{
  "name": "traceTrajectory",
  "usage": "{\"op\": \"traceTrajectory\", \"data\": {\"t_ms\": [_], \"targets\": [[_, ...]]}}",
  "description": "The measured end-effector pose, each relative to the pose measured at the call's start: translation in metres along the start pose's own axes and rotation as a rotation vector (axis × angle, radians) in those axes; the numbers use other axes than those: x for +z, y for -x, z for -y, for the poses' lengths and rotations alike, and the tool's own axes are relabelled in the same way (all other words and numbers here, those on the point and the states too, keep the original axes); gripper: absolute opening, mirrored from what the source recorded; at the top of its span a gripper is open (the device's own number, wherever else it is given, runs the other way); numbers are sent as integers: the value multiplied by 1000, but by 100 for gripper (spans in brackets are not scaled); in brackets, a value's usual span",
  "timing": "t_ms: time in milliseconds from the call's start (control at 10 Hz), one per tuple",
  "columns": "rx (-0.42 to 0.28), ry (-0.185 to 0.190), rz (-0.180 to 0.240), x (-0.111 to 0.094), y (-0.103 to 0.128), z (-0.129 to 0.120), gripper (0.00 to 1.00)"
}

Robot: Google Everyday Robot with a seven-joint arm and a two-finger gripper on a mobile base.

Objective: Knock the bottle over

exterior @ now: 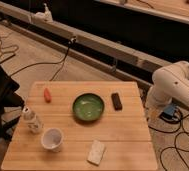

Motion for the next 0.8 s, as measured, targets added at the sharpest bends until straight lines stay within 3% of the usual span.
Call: {"op": "traceTrajectory", "data": {"t_ms": [200,300,500,600,700,800], "targets": [[0,1,0,1,0,0,6],[0,1,-2,0,0,1,1],[15,6,-3,-2,-4,7,0],[41,18,27,-2,-1,13,0],[75,42,88,1,10,18,0],[108,77,176,6,32,23,0]]}}
